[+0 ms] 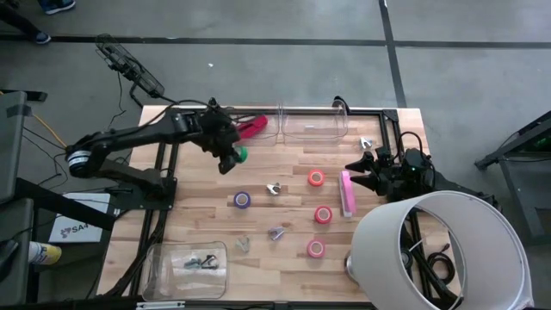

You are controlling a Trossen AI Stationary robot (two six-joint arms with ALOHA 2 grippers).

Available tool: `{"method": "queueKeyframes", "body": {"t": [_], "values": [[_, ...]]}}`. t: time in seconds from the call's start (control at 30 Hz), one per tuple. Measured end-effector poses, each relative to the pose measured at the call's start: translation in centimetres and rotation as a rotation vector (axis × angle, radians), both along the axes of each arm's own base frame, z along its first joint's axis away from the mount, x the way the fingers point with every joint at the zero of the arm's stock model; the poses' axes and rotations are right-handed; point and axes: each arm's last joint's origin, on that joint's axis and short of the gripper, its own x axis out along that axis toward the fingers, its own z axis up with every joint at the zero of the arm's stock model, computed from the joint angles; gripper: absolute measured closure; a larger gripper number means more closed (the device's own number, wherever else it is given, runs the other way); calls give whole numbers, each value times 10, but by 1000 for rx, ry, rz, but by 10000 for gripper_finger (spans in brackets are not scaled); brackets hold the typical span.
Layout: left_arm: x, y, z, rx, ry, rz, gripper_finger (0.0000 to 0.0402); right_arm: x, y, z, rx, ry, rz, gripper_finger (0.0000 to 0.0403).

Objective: Pick and place Stapler, Stapler remover, tape
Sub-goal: Put the green tape into the top right transparent bin

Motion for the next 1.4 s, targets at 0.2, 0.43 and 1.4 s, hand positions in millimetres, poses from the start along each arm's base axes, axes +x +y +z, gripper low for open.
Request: {"method": "queueKeyframes", "body": {"t": [0.2, 0.43, 1.4], "values": [[7, 1, 16, 14, -134, -31, 371, 0, 0, 0, 11, 0, -7, 63], [14, 3, 27, 6, -261, -37, 371, 0, 0, 1, 3, -11, -16, 63], [25, 6, 47, 24, -496, -57, 372, 5, -7, 21, -91, -192, -181, 63]]}}
